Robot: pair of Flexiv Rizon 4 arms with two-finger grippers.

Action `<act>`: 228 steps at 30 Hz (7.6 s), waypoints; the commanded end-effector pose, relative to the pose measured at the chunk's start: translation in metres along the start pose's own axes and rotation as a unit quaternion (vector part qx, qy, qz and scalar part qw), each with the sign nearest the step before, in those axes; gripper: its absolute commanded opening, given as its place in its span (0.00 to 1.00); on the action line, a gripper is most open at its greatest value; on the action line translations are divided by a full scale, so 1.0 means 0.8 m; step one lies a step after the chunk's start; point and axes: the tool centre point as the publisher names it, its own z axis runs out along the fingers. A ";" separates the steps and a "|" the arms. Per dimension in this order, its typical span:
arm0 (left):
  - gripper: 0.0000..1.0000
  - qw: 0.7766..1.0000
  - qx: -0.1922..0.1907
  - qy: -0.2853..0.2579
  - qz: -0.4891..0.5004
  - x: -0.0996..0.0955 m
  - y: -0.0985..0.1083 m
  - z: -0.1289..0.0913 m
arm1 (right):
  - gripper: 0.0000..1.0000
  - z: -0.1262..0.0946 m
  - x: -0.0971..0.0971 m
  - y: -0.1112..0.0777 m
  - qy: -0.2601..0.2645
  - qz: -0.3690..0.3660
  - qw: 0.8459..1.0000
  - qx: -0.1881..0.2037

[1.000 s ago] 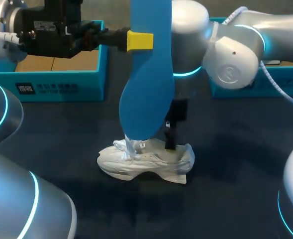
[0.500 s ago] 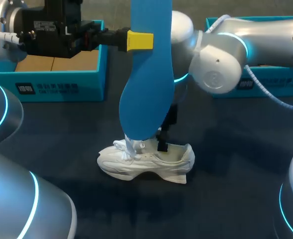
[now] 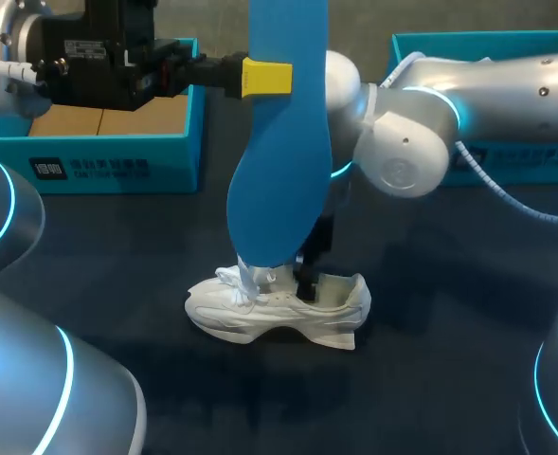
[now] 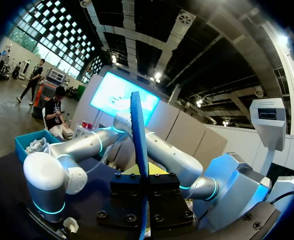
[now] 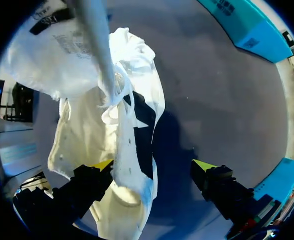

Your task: Take the shoe out of the shoebox, open the shoe tongue, remove and reinsert the insole, then place the shoe into the shoebox

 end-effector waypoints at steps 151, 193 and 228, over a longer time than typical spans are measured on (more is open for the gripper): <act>0.00 1.000 -0.001 -0.001 0.000 0.000 0.000 0.001 | 0.00 -0.019 0.056 -0.014 0.055 0.571 0.803 -0.161; 0.00 1.000 -0.001 -0.001 0.000 0.000 0.000 0.001 | 1.00 -0.014 0.051 -0.010 0.058 0.573 0.800 -0.168; 0.00 1.000 -0.001 -0.001 0.000 0.000 0.000 0.001 | 1.00 -0.162 0.044 -0.078 0.279 0.531 0.722 -0.344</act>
